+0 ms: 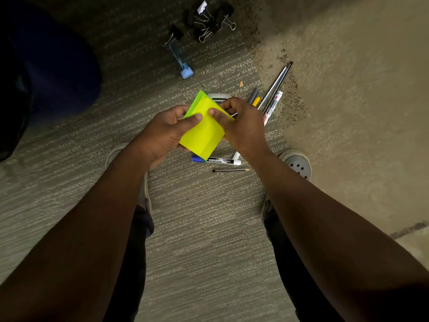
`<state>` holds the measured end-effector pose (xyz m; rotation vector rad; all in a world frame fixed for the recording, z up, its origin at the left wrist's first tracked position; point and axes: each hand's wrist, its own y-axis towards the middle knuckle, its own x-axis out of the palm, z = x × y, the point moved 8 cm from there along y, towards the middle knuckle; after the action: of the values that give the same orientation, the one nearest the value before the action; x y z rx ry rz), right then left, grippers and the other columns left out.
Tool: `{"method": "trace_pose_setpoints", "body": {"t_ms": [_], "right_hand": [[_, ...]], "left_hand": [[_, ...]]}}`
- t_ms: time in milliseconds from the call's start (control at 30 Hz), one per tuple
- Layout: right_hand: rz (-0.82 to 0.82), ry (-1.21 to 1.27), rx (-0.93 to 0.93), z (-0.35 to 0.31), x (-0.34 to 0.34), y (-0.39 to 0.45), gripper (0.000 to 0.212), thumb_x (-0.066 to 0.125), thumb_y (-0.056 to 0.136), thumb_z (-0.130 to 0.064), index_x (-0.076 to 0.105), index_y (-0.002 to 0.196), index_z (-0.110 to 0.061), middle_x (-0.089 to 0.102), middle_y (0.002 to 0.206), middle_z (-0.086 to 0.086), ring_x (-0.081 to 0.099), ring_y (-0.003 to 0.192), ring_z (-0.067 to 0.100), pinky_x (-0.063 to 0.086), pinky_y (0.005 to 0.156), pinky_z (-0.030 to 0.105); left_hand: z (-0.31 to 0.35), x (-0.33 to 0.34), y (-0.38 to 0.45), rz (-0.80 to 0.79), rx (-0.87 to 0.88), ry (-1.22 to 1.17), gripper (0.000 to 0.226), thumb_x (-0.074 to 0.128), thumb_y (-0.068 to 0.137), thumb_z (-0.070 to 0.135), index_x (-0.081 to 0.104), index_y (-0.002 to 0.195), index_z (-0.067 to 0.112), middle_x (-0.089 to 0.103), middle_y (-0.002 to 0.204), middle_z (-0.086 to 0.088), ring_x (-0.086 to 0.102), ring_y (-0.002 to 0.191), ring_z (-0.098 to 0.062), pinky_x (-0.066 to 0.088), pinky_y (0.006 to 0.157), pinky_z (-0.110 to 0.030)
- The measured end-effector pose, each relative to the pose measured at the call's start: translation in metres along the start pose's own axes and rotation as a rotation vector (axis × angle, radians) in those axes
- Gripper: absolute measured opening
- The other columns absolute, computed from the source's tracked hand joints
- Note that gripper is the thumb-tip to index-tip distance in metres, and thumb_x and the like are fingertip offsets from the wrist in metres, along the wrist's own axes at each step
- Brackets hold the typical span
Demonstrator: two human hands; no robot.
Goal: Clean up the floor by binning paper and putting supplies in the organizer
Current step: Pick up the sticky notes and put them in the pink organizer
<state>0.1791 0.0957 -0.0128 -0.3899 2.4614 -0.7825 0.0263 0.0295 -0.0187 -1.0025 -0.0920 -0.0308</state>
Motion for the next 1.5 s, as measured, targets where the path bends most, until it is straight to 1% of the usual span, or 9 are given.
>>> {"method": "trace_pose_setpoints", "body": {"t_ms": [167, 267, 400, 567, 767, 933, 1233, 1400, 1500], "right_hand": [[0.196, -0.34, -0.056, 0.017, -0.021, 0.011, 0.044, 0.069, 0.085, -0.043, 0.059, 0.117, -0.014, 0.061, 0.112, 0.008, 0.058, 0.102, 0.024, 0.047, 0.083, 0.033], [0.033, -0.708, 0.056, 0.045, -0.015, 0.024, 0.058, 0.072, 0.083, -0.037, 0.049, 0.131, -0.013, 0.05, 0.132, 0.014, 0.045, 0.122, 0.031, 0.04, 0.099, 0.039], [-0.018, -0.815, 0.042, 0.043, -0.019, 0.031, 0.035, 0.063, 0.09, -0.028, 0.058, 0.123, -0.016, 0.06, 0.124, 0.015, 0.052, 0.116, 0.032, 0.046, 0.09, 0.04], [-0.085, -0.698, -0.034, -0.01, -0.047, 0.01, 0.019, 0.062, 0.087, -0.029, 0.071, 0.099, -0.018, 0.072, 0.089, 0.009, 0.062, 0.073, 0.024, 0.043, 0.058, 0.022], [-0.126, -0.357, -0.078, -0.105, -0.107, -0.053, 0.023, 0.063, 0.09, -0.035, 0.06, 0.069, -0.026, 0.052, 0.052, -0.014, 0.046, 0.046, -0.002, 0.032, 0.046, 0.014], [-0.192, -0.065, -0.064, -0.19, -0.148, -0.107, 0.02, 0.066, 0.091, -0.024, 0.061, 0.072, -0.02, 0.067, 0.072, 0.003, 0.062, 0.061, 0.014, 0.053, 0.056, 0.034], [-0.307, 0.099, -0.227, -0.406, -0.212, -0.233, 0.012, 0.071, 0.087, -0.016, 0.059, 0.086, -0.015, 0.067, 0.066, 0.003, 0.054, 0.045, 0.007, 0.043, 0.04, 0.021], [-0.333, 0.11, -0.349, -0.497, -0.251, -0.293, 0.012, 0.066, 0.091, -0.02, 0.06, 0.085, -0.012, 0.063, 0.062, 0.003, 0.051, 0.041, 0.007, 0.041, 0.038, 0.022], [-0.398, 0.117, -0.377, -0.534, -0.268, -0.321, 0.019, 0.057, 0.097, -0.019, 0.064, 0.083, -0.01, 0.058, 0.064, 0.006, 0.048, 0.051, 0.014, 0.038, 0.045, 0.026]], "left_hand": [[-0.011, -0.026, 0.003, 0.152, -0.004, 0.12, 0.019, 0.056, 0.097, 0.015, 0.061, 0.115, 0.012, 0.066, 0.09, 0.005, 0.062, 0.067, 0.002, 0.047, 0.056, -0.015], [-0.015, -0.047, -0.002, 0.295, -0.025, 0.147, 0.023, 0.055, 0.098, 0.022, 0.062, 0.117, 0.009, 0.068, 0.1, -0.007, 0.064, 0.083, -0.018, 0.053, 0.062, -0.025], [-0.013, -0.067, -0.018, 0.41, -0.051, 0.284, 0.033, 0.054, 0.098, 0.03, 0.062, 0.117, 0.004, 0.066, 0.11, -0.026, 0.063, 0.101, -0.043, 0.053, 0.086, -0.058], [0.008, -0.067, -0.065, 0.472, 0.001, 0.158, 0.027, 0.055, 0.098, 0.026, 0.061, 0.122, 0.013, 0.067, 0.115, -0.014, 0.063, 0.099, -0.025, 0.053, 0.088, -0.046], [0.053, -0.048, -0.164, 0.546, 0.082, -0.222, 0.015, 0.053, 0.1, 0.023, 0.059, 0.112, 0.027, 0.068, 0.097, 0.005, 0.065, 0.076, -0.006, 0.052, 0.055, -0.024], [0.111, -0.021, -0.244, 0.503, 0.15, -0.394, 0.012, 0.051, 0.1, 0.02, 0.062, 0.1, 0.022, 0.07, 0.084, 0.005, 0.061, 0.063, -0.005, 0.046, 0.048, -0.018], [0.309, 0.019, -0.423, 0.375, 0.4, -0.412, 0.021, 0.052, 0.097, 0.011, 0.059, 0.116, 0.008, 0.072, 0.102, -0.011, 0.065, 0.083, -0.019, 0.054, 0.07, -0.033], [0.368, 0.03, -0.509, 0.535, 0.465, -0.358, 0.011, 0.055, 0.096, 0.009, 0.063, 0.103, 0.01, 0.074, 0.083, 0.001, 0.068, 0.068, -0.006, 0.054, 0.056, -0.019], [0.389, 0.033, -0.549, 0.674, 0.477, -0.279, 0.009, 0.059, 0.095, 0.015, 0.065, 0.096, 0.008, 0.07, 0.086, -0.008, 0.064, 0.071, -0.013, 0.052, 0.062, -0.026]]}}
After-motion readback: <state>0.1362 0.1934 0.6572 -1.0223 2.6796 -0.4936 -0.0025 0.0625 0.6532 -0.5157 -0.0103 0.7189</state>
